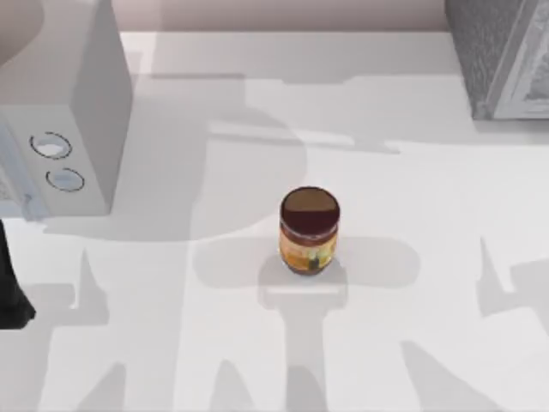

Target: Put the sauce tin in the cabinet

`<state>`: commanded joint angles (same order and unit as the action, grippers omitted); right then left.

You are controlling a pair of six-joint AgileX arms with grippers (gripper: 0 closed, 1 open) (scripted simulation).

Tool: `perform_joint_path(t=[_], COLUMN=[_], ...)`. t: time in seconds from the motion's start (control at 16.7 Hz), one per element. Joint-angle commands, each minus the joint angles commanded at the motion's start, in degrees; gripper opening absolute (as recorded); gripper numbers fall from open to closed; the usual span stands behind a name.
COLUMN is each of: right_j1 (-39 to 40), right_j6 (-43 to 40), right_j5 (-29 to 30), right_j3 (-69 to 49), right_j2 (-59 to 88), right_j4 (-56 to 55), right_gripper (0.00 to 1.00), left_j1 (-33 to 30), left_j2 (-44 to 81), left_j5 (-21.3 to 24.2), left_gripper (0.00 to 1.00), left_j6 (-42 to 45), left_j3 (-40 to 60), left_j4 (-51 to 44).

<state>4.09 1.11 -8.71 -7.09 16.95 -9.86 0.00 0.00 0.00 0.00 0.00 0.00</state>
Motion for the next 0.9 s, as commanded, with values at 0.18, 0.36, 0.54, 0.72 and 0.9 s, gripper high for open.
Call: perform_joint_path(t=[0.18,0.36,0.54,0.72,0.9], right_j1=[1.94,3.69,5.18,6.29,7.33], right_j6=[0.21,0.45,0.56,0.44,0.02], right_j5=[-5.34,-10.4,-15.32,-20.0,-24.77], right_j3=[-4.03,-7.73,-11.37,-14.98,-18.48], right_j2=[10.14,19.54,28.68,37.61,46.22], right_j4=[-5.43,-10.43,-15.29,-20.02,-24.51], right_gripper=[1.0,1.0,1.0,1.0,1.0], left_j1=[0.0,0.0,0.0,0.0,0.0], left_j2=[0.0,0.0,0.0,0.0,0.0], left_j5=[0.0,0.0,0.0,0.0,0.0], left_gripper=[1.0,1.0,1.0,1.0,1.0], left_j6=[0.0,0.0,0.0,0.0,0.0], left_j3=[0.0,0.0,0.0,0.0,0.0], left_j4=[0.0,0.0,0.0,0.0,0.0])
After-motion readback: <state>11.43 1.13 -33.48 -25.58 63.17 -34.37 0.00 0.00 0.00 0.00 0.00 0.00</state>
